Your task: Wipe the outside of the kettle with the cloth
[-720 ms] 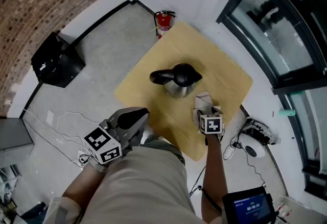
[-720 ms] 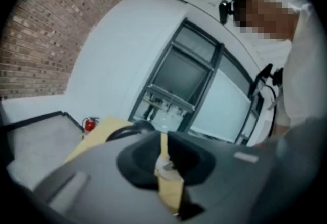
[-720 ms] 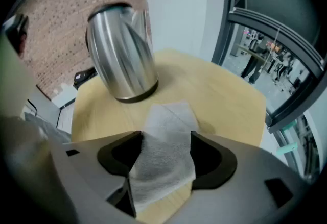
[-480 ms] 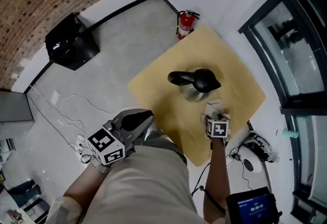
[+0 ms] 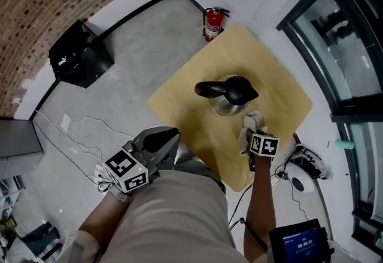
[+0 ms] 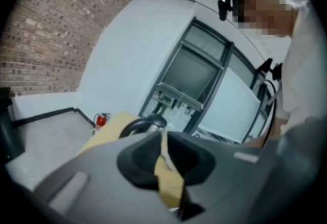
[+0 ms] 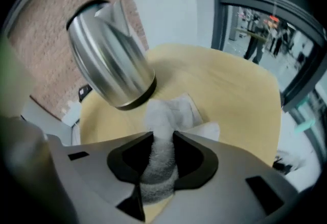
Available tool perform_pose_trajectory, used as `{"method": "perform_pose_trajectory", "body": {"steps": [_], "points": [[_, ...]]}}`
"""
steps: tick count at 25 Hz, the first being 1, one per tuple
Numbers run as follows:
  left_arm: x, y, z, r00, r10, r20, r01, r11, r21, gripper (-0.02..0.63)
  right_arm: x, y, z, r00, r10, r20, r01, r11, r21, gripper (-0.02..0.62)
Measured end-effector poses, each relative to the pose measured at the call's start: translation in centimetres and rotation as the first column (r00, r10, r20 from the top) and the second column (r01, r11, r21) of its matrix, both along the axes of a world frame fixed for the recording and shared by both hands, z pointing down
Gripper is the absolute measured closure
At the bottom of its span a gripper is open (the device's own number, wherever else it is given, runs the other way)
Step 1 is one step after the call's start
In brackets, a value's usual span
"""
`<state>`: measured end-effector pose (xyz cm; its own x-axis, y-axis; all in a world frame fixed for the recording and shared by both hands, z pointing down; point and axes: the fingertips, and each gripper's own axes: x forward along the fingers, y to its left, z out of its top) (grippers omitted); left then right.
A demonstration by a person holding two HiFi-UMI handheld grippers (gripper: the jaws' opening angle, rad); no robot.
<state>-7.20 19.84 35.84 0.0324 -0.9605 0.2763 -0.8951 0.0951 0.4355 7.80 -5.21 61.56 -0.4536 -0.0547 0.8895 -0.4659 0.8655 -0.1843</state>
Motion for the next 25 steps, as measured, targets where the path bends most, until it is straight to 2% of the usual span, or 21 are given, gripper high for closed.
{"method": "perform_pose_trajectory", "body": {"steps": [2, 3, 5, 7, 8, 10, 13, 15, 17, 19, 22, 23, 25], "points": [[-0.6, -1.1, -0.1, 0.998, 0.057, 0.030, -0.056, 0.998, -0.005, 0.583, -0.8, 0.7, -1.8, 0.978, 0.143, 0.155, -0.125, 0.985, -0.120, 0.477], [-1.0, -2.0, -0.4, 0.995, 0.087, 0.051, -0.087, 0.996, -0.006, 0.583, -1.2, 0.8, -3.2, 0.947, 0.219, 0.235, -0.180, 0.968, -0.177, 0.478], [-2.0, -4.4, -1.4, 0.980, 0.160, 0.117, -0.160, 0.987, -0.006, 0.583, -2.1, 0.8, -6.4, 0.852, 0.358, 0.383, -0.262, 0.924, -0.280, 0.479], [-3.1, -7.3, -2.8, 0.941, 0.255, 0.222, -0.258, 0.966, -0.019, 0.583, -3.1, 1.3, -9.9, 0.731, 0.460, 0.504, -0.305, 0.881, -0.361, 0.479], [-3.5, -9.1, -3.4, 0.909, 0.304, 0.283, -0.308, 0.951, -0.032, 0.583, -3.6, 1.7, -11.5, 0.674, 0.494, 0.549, -0.320, 0.865, -0.385, 0.479], [-3.9, -13.1, -4.5, 0.826, 0.400, 0.397, -0.408, 0.910, -0.067, 0.583, -4.0, 2.2, -14.3, 0.574, 0.536, 0.619, -0.358, 0.844, -0.399, 0.479], [-3.1, -19.3, -4.7, 0.671, 0.539, 0.509, -0.553, 0.821, -0.141, 0.586, -4.6, 2.3, -17.8, 0.411, 0.582, 0.702, -0.398, 0.807, -0.436, 0.479], [-1.9, -22.5, -3.4, 0.576, 0.614, 0.539, -0.622, 0.758, -0.199, 0.614, -5.2, 1.5, -19.3, 0.332, 0.589, 0.737, -0.402, 0.795, -0.454, 0.479], [-0.6, -24.6, -1.8, 0.499, 0.672, 0.547, -0.672, 0.699, -0.245, 0.614, -6.1, 0.9, -20.2, 0.288, 0.580, 0.762, -0.413, 0.793, -0.448, 0.480], [0.6, -25.9, -0.4, 0.434, 0.722, 0.539, -0.722, 0.637, -0.272, 0.614, -7.0, 0.6, -20.3, 0.256, 0.569, 0.782, -0.455, 0.784, -0.422, 0.479], [2.3, -26.4, 2.0, 0.342, 0.786, 0.515, -0.775, 0.546, -0.318, 0.615, -8.2, 0.3, -19.2, 0.238, 0.556, 0.796, -0.521, 0.765, -0.379, 0.479], [2.8, -26.2, 2.9, 0.309, 0.793, 0.525, -0.781, 0.526, -0.337, 0.615, -8.5, 0.2, -18.5, 0.241, 0.553, 0.798, -0.535, 0.762, -0.366, 0.479], [3.3, -26.2, 3.8, 0.253, 0.784, 0.567, -0.780, 0.512, -0.360, 0.614, -8.6, 0.0, -16.9, 0.218, 0.562, 0.798, -0.564, 0.740, -0.367, 0.479]]}}
